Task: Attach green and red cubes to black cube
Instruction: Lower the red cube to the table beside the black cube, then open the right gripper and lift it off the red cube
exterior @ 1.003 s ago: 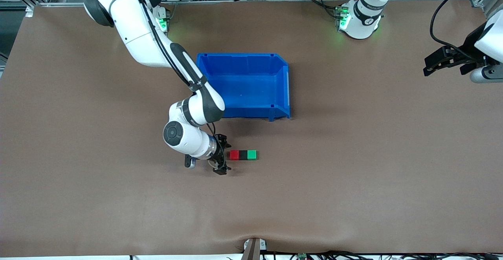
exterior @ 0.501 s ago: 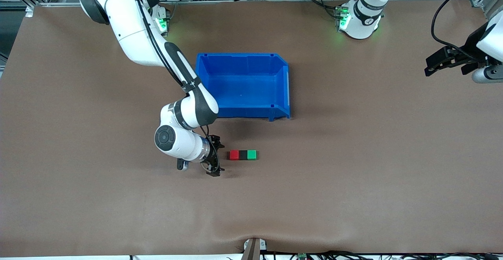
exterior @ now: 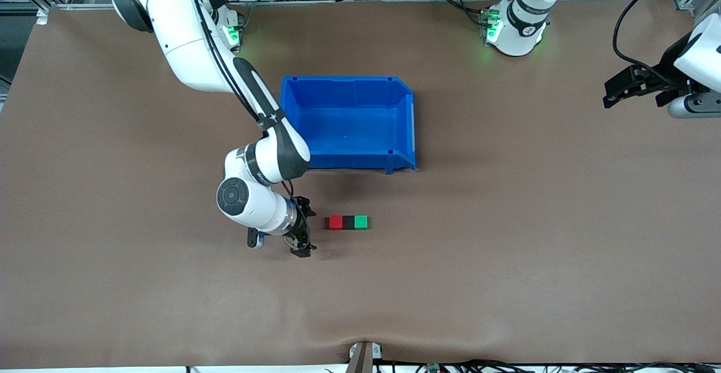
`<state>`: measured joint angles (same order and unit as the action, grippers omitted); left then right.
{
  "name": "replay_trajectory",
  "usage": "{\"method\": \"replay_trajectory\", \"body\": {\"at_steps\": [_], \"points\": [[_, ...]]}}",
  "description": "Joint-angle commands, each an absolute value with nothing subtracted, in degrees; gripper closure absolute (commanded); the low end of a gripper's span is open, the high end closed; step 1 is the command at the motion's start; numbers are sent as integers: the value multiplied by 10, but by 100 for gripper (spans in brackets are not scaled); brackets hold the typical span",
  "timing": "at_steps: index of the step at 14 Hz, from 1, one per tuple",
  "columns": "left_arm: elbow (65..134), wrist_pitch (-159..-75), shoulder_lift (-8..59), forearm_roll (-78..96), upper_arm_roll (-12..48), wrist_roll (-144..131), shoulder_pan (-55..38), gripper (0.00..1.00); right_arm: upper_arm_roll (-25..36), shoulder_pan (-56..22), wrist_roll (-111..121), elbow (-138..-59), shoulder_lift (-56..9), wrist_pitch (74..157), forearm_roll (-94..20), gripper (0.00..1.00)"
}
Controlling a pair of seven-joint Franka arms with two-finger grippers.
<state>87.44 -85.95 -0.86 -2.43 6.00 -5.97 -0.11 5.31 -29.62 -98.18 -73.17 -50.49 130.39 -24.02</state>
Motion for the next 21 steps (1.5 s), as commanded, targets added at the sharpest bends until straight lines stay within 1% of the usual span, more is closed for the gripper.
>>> {"method": "replay_trajectory", "body": {"at_steps": [1, 4, 7, 9, 12, 21], "points": [[871, -853, -11, -33, 64, -55, 2, 0, 55, -293, -973, -737, -490, 1294, -224, 0], [870, -860, -7, -33, 64, -55, 3, 0, 55, -286, -950, -737, -480, 1287, -226, 0], [872, -862, 0, -34, 64, -55, 0, 0, 53, -270, -948, -737, -476, 1222, -230, 0], [873, -861, 1, -34, 64, -52, 3, 0, 48, -252, -945, -718, -473, 1174, -231, 0], [871, -861, 0, -34, 63, -51, 4, 0, 47, -236, -897, -709, -473, 1129, -233, 0], [871, -850, -15, -34, 57, -50, 6, 0, 54, -235, -897, -708, -448, 1120, -223, 0]]}}
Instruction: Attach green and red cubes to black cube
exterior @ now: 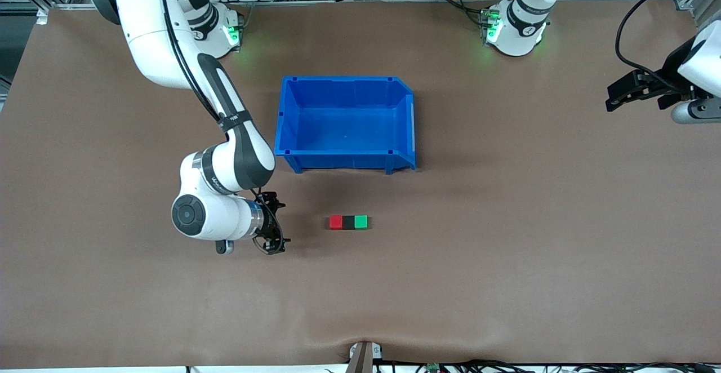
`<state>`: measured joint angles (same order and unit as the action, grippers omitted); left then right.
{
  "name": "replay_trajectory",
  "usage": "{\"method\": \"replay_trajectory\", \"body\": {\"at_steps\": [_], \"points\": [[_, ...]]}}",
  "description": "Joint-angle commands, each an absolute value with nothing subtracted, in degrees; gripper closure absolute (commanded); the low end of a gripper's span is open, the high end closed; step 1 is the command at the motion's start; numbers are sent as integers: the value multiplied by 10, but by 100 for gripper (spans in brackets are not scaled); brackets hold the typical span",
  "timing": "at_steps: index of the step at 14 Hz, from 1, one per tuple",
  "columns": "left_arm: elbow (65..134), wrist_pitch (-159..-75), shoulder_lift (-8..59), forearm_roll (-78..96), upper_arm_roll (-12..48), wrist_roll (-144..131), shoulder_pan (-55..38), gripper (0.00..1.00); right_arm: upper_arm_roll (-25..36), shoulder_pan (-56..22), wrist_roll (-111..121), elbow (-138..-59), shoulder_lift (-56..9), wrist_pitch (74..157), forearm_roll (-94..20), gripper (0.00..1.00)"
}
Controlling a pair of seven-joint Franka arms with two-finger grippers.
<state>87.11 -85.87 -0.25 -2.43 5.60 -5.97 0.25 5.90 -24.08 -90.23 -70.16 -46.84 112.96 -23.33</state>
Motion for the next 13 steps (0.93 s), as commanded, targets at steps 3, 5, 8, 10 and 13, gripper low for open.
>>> {"method": "replay_trajectory", "body": {"at_steps": [3, 5, 8, 10, 13], "points": [[871, -850, -15, -34, 57, -50, 8, 0, 54, -227, -893, -708, -435, 1120, -228, 0], [871, -850, -14, -34, 58, -50, 10, 0, 47, -207, -888, -708, -426, 1105, -229, 0], [872, -846, -14, -34, 58, -49, 10, 0, 53, -201, -860, -708, -421, 1065, -228, 0], [872, -842, -15, -34, 58, -49, 10, 0, 52, -193, -856, -708, -417, 1057, -228, 0], [871, -831, -28, -34, 58, -54, 11, 0, 54, -187, -825, -701, -411, 1041, -226, 0]]}}
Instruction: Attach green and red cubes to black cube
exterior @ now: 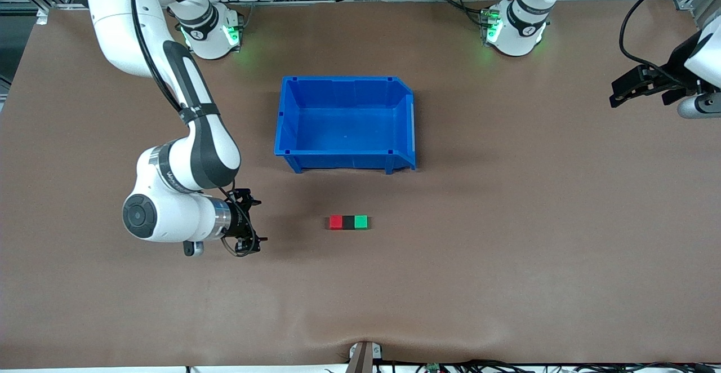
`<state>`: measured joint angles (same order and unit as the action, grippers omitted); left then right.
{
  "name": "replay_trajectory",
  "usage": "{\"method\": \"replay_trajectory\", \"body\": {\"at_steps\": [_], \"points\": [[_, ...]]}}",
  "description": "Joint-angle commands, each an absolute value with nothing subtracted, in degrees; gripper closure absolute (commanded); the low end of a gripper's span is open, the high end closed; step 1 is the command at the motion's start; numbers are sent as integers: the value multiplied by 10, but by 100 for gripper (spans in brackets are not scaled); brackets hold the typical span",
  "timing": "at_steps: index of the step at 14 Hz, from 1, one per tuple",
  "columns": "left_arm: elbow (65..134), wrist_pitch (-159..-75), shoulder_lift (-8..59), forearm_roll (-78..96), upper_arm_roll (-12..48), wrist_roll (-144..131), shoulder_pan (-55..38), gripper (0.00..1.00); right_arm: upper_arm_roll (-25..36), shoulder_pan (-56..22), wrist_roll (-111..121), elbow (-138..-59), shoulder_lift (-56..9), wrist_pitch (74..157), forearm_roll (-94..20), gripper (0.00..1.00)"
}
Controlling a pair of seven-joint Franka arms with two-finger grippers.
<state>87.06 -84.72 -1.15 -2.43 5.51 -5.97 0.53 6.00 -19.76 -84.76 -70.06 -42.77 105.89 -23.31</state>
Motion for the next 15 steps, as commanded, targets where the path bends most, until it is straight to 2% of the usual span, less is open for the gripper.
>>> {"method": "replay_trajectory", "body": {"at_steps": [1, 7, 15], "points": [[871, -830, -29, -34, 57, -54, 11, 0, 54, -183, -811, -701, -406, 1040, -224, 0], [871, -824, -31, -34, 58, -51, 23, 0, 54, -156, -751, -702, -380, 989, -222, 0], [858, -824, -14, -33, 66, -57, 14, 0, 54, -143, -677, -706, -359, 974, -200, 0]]}}
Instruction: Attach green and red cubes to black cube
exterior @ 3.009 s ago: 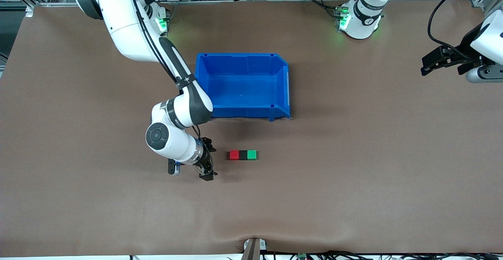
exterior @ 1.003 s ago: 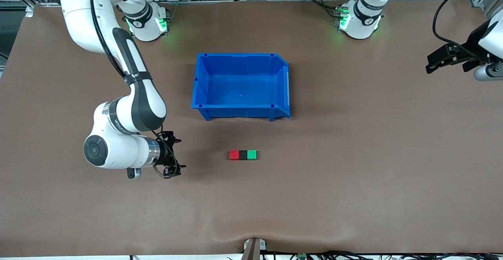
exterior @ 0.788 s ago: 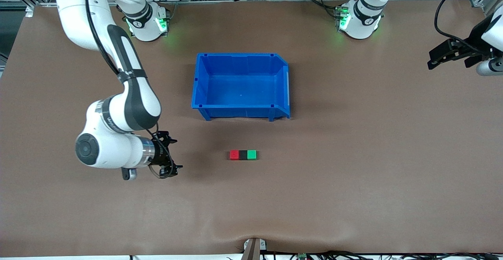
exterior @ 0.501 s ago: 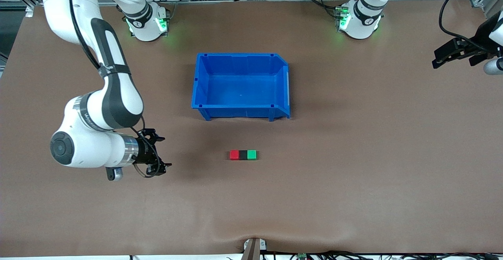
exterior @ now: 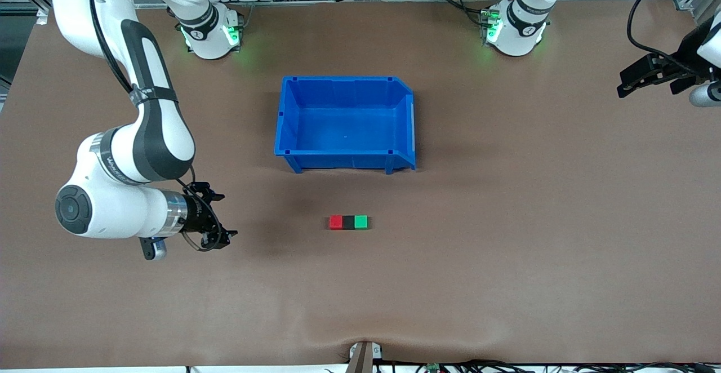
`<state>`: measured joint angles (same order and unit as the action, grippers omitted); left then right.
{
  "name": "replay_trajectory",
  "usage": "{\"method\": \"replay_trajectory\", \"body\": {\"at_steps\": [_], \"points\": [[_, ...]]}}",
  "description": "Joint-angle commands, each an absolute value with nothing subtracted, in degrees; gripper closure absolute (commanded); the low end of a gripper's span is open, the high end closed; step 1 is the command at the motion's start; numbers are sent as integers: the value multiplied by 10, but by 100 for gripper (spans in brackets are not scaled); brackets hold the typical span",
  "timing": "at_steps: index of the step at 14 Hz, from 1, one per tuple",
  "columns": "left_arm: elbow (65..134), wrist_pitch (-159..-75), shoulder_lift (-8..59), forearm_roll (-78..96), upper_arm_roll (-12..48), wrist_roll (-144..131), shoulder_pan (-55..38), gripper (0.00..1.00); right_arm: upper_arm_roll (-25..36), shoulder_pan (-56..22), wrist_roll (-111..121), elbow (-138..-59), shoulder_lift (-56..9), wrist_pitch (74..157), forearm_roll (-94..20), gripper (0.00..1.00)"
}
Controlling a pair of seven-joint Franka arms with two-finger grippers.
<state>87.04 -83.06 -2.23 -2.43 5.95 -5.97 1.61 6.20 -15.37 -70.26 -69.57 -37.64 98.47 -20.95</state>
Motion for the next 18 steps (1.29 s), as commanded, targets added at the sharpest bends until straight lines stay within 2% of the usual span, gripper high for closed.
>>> {"method": "replay_trajectory", "body": {"at_steps": [1, 5, 8, 18], "points": [[858, -826, -11, -33, 71, -58, 13, 0, 54, -141, -670, -705, -359, 969, -199, 0], [853, -829, -13, -27, 79, -57, 14, 0, 53, -128, -633, -705, -345, 956, -192, 0], [854, -829, -15, -33, 108, -65, 18, 0, 53, -119, -612, -705, -334, 939, -192, 0], [855, -826, -16, -1, 104, -66, 19, 0, 54, -96, -569, -705, -302, 908, -183, 0]]}}
